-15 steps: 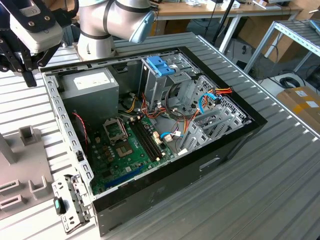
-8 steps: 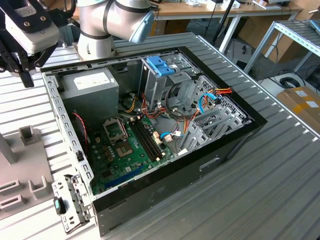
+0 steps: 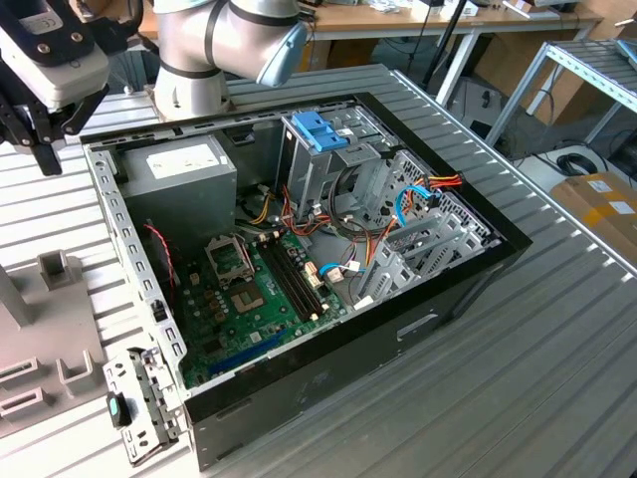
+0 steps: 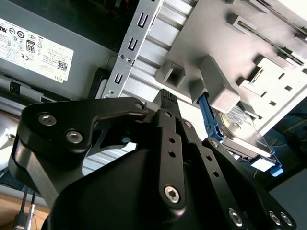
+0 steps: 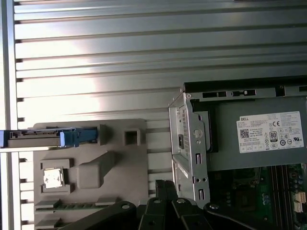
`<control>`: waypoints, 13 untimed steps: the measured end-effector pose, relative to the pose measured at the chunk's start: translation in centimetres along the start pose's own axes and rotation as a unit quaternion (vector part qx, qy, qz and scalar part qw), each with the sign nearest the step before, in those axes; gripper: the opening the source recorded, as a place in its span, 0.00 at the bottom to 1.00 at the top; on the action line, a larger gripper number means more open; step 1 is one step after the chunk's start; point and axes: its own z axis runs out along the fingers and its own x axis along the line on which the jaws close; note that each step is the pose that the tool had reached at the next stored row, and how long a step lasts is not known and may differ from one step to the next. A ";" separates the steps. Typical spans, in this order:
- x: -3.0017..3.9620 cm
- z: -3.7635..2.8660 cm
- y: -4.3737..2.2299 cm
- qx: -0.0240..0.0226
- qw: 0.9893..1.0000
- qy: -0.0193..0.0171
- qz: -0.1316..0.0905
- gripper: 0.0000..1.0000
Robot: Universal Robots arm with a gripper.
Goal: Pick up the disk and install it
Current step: 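Reach for the disk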
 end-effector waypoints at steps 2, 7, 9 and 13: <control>0.14 0.00 -0.01 0.000 1.000 0.000 0.000 0.11; 0.49 -0.02 -0.04 0.000 1.000 0.000 0.000 0.11; 0.61 -0.02 -0.05 0.000 1.000 0.000 0.000 0.11; 0.79 -0.02 -0.06 0.000 1.000 0.000 0.000 0.11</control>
